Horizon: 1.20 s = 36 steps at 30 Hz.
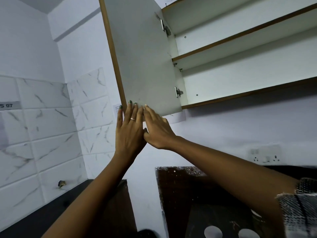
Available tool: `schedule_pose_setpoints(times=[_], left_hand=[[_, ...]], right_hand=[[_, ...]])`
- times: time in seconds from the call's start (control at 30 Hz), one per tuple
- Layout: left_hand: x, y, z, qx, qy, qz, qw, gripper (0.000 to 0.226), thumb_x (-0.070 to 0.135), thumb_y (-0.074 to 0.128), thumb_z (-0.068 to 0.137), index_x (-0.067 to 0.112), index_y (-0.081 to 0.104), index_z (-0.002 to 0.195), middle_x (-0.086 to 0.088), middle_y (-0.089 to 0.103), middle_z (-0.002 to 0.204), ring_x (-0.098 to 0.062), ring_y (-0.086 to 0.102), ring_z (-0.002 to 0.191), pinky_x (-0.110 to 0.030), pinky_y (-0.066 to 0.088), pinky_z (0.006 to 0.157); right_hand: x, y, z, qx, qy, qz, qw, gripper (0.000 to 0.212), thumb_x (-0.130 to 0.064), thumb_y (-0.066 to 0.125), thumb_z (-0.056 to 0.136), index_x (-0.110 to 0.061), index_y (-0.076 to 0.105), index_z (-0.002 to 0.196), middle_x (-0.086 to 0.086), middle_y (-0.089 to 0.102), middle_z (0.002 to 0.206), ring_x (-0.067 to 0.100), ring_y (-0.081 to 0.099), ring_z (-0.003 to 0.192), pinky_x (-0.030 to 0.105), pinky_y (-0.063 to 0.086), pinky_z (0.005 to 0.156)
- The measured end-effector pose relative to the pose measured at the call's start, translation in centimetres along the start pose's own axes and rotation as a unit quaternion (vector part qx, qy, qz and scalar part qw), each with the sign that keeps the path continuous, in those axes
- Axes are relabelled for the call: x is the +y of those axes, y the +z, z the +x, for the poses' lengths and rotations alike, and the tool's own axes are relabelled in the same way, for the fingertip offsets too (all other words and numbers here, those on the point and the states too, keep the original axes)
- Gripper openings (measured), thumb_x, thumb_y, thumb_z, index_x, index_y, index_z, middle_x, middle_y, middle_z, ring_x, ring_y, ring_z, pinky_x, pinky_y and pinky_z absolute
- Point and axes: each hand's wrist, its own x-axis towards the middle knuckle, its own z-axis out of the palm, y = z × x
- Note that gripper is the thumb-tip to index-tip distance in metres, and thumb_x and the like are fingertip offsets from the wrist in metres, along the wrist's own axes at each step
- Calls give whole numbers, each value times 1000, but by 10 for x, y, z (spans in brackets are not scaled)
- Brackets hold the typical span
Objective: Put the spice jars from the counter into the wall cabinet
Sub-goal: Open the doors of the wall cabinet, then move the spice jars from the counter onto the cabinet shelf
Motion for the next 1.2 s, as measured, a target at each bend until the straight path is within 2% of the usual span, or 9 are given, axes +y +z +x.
schedule_pose_setpoints(times=[0.07, 0.13, 0.23, 0.33, 0.67, 0.87, 1.0, 1.1, 1.2], left_hand=[[8, -5, 2, 50, 12, -46, 998, 53, 21, 53, 86, 4, 45, 136, -10, 57, 133, -31, 42, 134, -46, 0, 119], [21, -8, 3, 108, 26, -111, 988, 45, 12, 60, 78, 1, 55, 122, -12, 68, 109, -34, 60, 109, -50, 19, 115], [49, -14, -4, 119, 27, -249, 961, 41, 6, 58, 77, 7, 53, 117, -8, 69, 98, -33, 65, 88, -44, 50, 83], [83, -11, -14, 99, 14, -321, 942, 37, 12, 52, 83, 17, 46, 119, 4, 66, 105, -24, 65, 88, -27, 41, 56], [215, 16, -49, 17, 36, -492, 869, 38, 25, 51, 87, 18, 47, 125, 10, 63, 113, -12, 64, 93, -21, 37, 65], [293, 32, -74, -57, 57, -563, 823, 40, 27, 50, 87, 23, 45, 126, 13, 61, 113, -11, 63, 89, -31, 48, 62], [356, 49, -102, -109, 72, -595, 793, 40, 26, 53, 87, 20, 46, 125, 4, 65, 105, -12, 59, 89, -17, 25, 58], [409, 57, -124, -182, 95, -649, 732, 46, 22, 57, 86, 18, 44, 129, 1, 61, 113, -11, 59, 93, -15, 29, 62], [460, 63, -143, -271, 97, -688, 666, 52, 23, 58, 86, 22, 38, 133, 2, 56, 121, -9, 58, 100, -24, 46, 73]], right_hand=[[3, -12, -10, 69, -31, -25, 997, 57, -19, 49, 84, -10, 34, 138, 7, 32, 146, 26, 35, 131, 42, 31, 100], [10, -23, -23, 118, -54, -53, 990, 44, -20, 51, 81, -10, 46, 124, 7, 47, 127, 26, 45, 116, 40, 35, 88], [28, -38, -50, 155, -62, -78, 983, 31, -22, 54, 83, -11, 54, 112, 6, 53, 112, 25, 49, 105, 37, 34, 81], [51, -50, -77, 159, -62, -118, 978, 25, -24, 53, 85, -10, 56, 106, 6, 55, 107, 24, 50, 101, 32, 29, 76], [137, -79, -182, 79, 30, -214, 973, 30, -25, 45, 87, -4, 56, 105, 13, 56, 108, 28, 50, 99, 34, 33, 78], [188, -83, -250, 43, 103, -228, 967, 26, -23, 46, 85, -4, 55, 101, 14, 55, 105, 30, 50, 99, 36, 33, 77], [230, -80, -303, 10, 159, -236, 959, 25, -20, 48, 85, -1, 54, 101, 17, 54, 103, 32, 50, 95, 41, 36, 76], [266, -80, -349, -27, 216, -236, 947, 23, -17, 50, 85, -2, 53, 103, 17, 53, 104, 32, 50, 95, 43, 39, 76], [298, -83, -391, -66, 272, -219, 935, 21, -16, 49, 84, -5, 53, 103, 15, 52, 106, 32, 50, 96, 47, 42, 77]])
